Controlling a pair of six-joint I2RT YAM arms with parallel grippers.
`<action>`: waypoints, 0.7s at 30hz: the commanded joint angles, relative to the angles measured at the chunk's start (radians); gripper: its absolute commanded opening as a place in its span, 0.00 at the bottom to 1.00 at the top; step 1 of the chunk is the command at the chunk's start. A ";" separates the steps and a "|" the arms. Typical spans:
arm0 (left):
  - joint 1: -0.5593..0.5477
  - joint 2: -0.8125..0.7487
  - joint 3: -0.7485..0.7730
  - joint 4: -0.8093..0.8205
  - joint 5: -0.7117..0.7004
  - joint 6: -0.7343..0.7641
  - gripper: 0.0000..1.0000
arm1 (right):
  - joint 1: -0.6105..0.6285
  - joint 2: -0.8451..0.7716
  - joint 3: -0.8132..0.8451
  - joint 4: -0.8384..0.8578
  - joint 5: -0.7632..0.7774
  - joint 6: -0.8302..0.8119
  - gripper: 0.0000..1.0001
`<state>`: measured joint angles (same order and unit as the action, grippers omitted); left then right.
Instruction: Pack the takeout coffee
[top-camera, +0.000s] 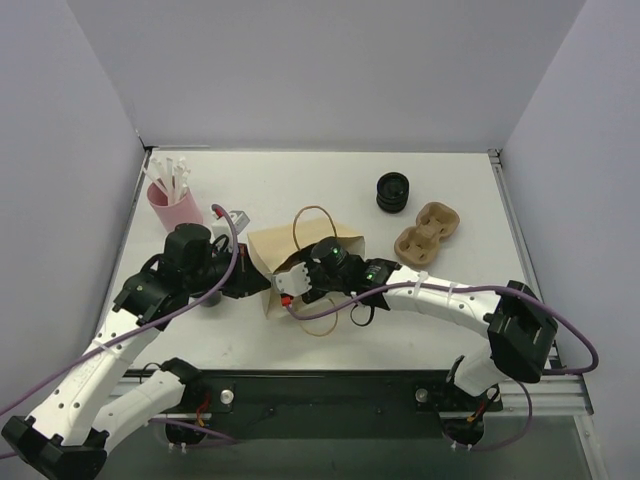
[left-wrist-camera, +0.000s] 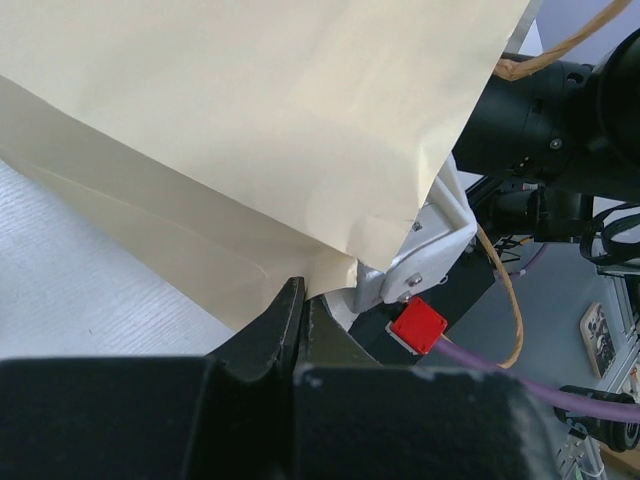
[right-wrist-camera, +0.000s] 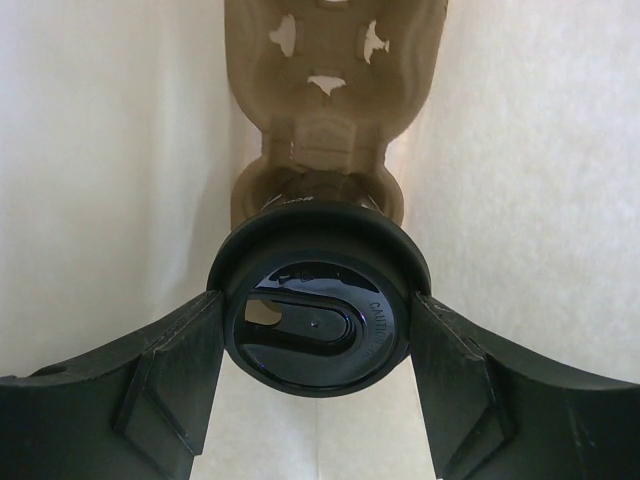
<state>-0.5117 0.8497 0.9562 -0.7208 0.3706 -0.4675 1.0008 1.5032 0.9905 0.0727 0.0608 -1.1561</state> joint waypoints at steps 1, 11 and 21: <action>0.007 0.000 0.019 0.040 0.008 -0.014 0.00 | -0.028 -0.038 -0.006 0.004 -0.041 -0.028 0.36; 0.016 0.017 0.015 0.052 0.013 -0.028 0.00 | -0.062 0.017 0.034 0.019 -0.124 -0.053 0.34; 0.035 0.018 0.001 0.054 0.030 -0.033 0.00 | -0.085 0.083 0.062 0.065 -0.119 -0.047 0.34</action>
<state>-0.4900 0.8680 0.9558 -0.7197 0.3733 -0.4915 0.9279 1.5707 1.0027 0.1009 -0.0181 -1.2068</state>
